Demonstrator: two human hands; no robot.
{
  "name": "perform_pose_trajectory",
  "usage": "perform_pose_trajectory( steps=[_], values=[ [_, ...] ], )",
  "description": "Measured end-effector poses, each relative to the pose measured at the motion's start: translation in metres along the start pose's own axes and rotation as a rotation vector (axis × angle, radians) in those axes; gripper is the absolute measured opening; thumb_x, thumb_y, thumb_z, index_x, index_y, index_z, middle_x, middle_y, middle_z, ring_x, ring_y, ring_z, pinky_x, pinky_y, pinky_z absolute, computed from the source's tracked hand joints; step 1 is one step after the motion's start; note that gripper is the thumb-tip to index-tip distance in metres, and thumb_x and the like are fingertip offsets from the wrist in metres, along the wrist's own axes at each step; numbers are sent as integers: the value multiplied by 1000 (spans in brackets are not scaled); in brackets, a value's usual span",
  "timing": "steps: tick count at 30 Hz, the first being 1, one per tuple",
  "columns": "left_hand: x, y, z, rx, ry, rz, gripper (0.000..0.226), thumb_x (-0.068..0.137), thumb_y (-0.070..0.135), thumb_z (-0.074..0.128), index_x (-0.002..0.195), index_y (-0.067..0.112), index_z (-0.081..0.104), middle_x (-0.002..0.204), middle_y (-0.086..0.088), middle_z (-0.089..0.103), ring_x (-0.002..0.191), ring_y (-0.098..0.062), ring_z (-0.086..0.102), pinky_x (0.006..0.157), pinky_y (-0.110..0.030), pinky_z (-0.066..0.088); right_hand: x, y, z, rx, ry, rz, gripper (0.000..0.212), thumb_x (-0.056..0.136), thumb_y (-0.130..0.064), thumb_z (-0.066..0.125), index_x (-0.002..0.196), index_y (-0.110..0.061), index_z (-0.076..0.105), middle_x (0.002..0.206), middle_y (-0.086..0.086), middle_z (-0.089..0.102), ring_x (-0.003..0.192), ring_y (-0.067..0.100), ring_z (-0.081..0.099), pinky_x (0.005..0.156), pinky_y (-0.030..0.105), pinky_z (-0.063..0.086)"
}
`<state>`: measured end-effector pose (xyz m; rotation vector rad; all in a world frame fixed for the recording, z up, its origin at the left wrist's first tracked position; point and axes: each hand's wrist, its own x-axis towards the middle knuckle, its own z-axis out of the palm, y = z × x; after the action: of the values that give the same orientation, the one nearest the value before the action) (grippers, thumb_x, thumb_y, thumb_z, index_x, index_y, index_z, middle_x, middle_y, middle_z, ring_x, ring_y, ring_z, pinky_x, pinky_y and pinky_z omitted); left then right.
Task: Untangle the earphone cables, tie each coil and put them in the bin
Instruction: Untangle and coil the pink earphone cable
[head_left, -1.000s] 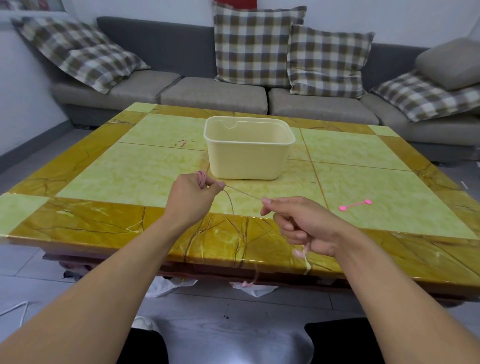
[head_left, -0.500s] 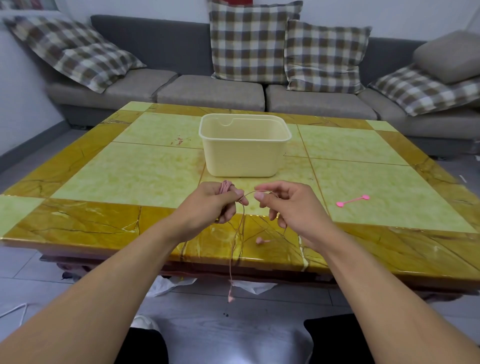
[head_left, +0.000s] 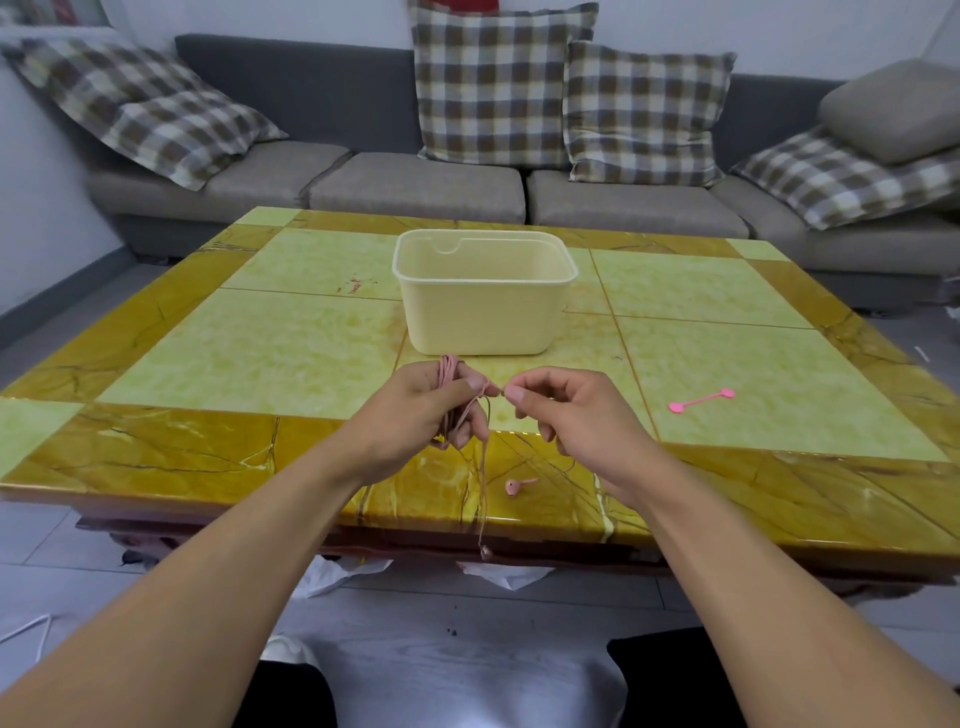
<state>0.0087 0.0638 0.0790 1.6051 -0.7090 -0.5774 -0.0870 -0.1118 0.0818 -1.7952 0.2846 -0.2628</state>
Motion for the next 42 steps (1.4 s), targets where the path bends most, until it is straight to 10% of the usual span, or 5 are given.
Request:
perform_pose_trajectory(
  steps=[13, 21, 31, 42],
  values=[
    [-3, 2, 4, -86, -120, -31, 14, 104, 13, 50, 97, 2, 55, 82, -14, 72, 58, -19, 51, 52, -26, 37, 2, 3, 0, -7, 48, -30, 3, 88, -26, 79, 85, -26, 79, 65, -17, 64, 58, 5, 51, 51, 12, 39],
    [-2, -2, 17, -2, 19, -33, 24, 107, 20, 47, 105, -3, 55, 75, 0, 72, 57, -9, 52, 52, -20, 40, 5, 7, 9, -60, 262, -58, 15, 76, -37, 89, 82, -29, 77, 84, -9, 75, 86, 9, 69, 80, 32, 56],
    [1, -8, 34, -70, 242, -64, 21, 109, 17, 43, 102, 6, 58, 71, 2, 69, 54, -5, 51, 52, -19, 41, -6, -4, 15, -236, 282, -133, 12, 84, -31, 82, 81, -25, 73, 75, -7, 69, 55, 2, 57, 40, 11, 41],
    [5, -13, 37, 74, 366, -94, 17, 107, 15, 42, 103, 5, 55, 70, -1, 67, 54, -7, 52, 56, -21, 43, -8, -4, 19, -290, 222, -72, 10, 92, -27, 75, 83, -22, 76, 82, -4, 72, 61, 6, 65, 40, 9, 41]
  ],
)
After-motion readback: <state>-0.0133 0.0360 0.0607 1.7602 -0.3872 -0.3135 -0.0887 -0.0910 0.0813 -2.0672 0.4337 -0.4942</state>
